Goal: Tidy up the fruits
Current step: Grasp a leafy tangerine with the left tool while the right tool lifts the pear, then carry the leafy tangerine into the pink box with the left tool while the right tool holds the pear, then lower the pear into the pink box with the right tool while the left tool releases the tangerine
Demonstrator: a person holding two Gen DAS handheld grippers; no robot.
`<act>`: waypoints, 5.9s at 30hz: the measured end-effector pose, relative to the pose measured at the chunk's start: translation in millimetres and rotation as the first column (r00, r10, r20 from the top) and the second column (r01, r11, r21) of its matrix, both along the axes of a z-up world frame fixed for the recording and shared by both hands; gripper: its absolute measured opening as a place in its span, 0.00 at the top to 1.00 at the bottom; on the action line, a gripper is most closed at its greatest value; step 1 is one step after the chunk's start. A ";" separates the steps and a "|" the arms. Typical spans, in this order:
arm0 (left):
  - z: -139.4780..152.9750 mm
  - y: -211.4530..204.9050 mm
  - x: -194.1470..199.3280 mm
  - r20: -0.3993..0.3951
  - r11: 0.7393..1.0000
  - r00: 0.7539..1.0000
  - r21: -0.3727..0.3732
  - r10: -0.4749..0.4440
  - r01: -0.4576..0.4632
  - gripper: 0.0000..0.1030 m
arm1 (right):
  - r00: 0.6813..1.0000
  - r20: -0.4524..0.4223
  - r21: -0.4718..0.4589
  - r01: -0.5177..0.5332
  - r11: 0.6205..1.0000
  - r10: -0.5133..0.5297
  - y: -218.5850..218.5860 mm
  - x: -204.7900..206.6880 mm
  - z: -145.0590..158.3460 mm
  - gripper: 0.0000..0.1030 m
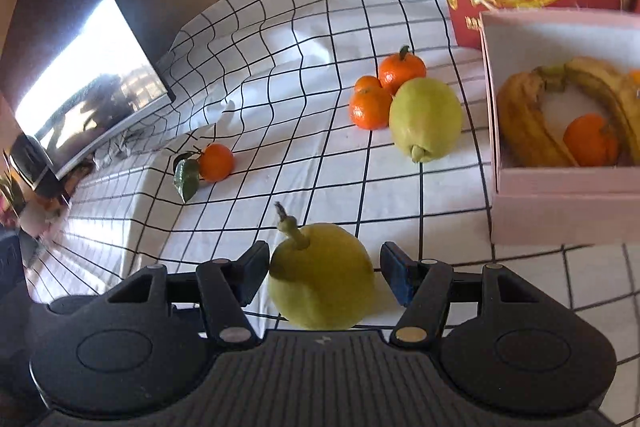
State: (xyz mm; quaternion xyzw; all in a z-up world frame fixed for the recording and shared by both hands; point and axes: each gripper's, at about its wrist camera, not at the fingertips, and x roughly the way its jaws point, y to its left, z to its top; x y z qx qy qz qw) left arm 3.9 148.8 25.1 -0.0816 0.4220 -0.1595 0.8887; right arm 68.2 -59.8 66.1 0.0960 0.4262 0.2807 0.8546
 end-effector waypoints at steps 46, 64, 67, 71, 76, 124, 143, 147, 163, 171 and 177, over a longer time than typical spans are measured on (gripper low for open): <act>12.8 86.1 100.4 0.087 0.955 0.965 0.147 0.246 -0.256 0.51 | 0.971 0.186 -0.456 -0.048 0.889 0.148 16.0 -94.3 1.4 0.31; 2.4 20.7 -46.4 -0.087 0.988 0.986 0.060 0.145 -0.140 0.51 | 0.985 0.140 -0.361 -0.046 0.931 0.103 43.2 -24.4 -7.6 0.26; 0.9 20.8 -51.7 -0.085 0.986 0.983 0.049 0.161 -0.157 0.51 | 0.989 0.108 -0.351 -0.059 0.935 0.103 46.4 -16.6 -13.9 0.26; 0.2 21.7 -54.9 -0.082 0.986 0.983 0.038 0.167 -0.164 0.51 | 0.987 0.106 -0.373 -0.073 0.925 0.121 48.7 -15.4 -17.5 0.30; -1.0 19.5 -55.8 -0.068 0.986 0.984 0.045 0.163 -0.160 0.51 | 0.983 0.120 -0.372 -0.082 0.925 0.136 48.5 -19.9 -18.2 0.41; 20.0 -209.1 229.7 0.100 0.989 0.993 0.125 0.070 -0.082 0.52 | 0.965 0.209 -0.215 0.203 0.955 -0.158 -225.6 -23.6 66.5 0.41; 64.9 -125.5 101.6 0.119 0.971 0.964 -0.046 0.238 -0.234 0.53 | 0.988 0.125 -0.093 0.107 0.990 -0.095 -174.7 102.5 60.7 0.41; 40.8 -112.6 59.3 0.028 0.967 0.967 -0.039 0.252 -0.251 0.53 | 0.993 0.090 -0.123 0.092 0.988 -0.081 -135.3 142.1 46.7 0.41; 6.8 -58.8 10.7 -0.087 0.926 0.930 -0.099 0.357 -0.365 0.53 | 0.999 0.038 -0.327 0.048 0.944 -0.038 -85.4 157.0 0.9 0.41; 8.1 -57.9 7.9 -0.093 0.927 0.930 -0.093 0.355 -0.363 0.53 | 0.999 0.020 -0.329 0.032 0.944 -0.027 -88.8 155.9 2.3 0.41; 10.6 -61.5 8.7 -0.094 0.939 0.941 -0.087 0.324 -0.332 0.53 | 0.997 0.062 -0.284 0.053 0.957 -0.036 -100.8 139.2 18.1 0.34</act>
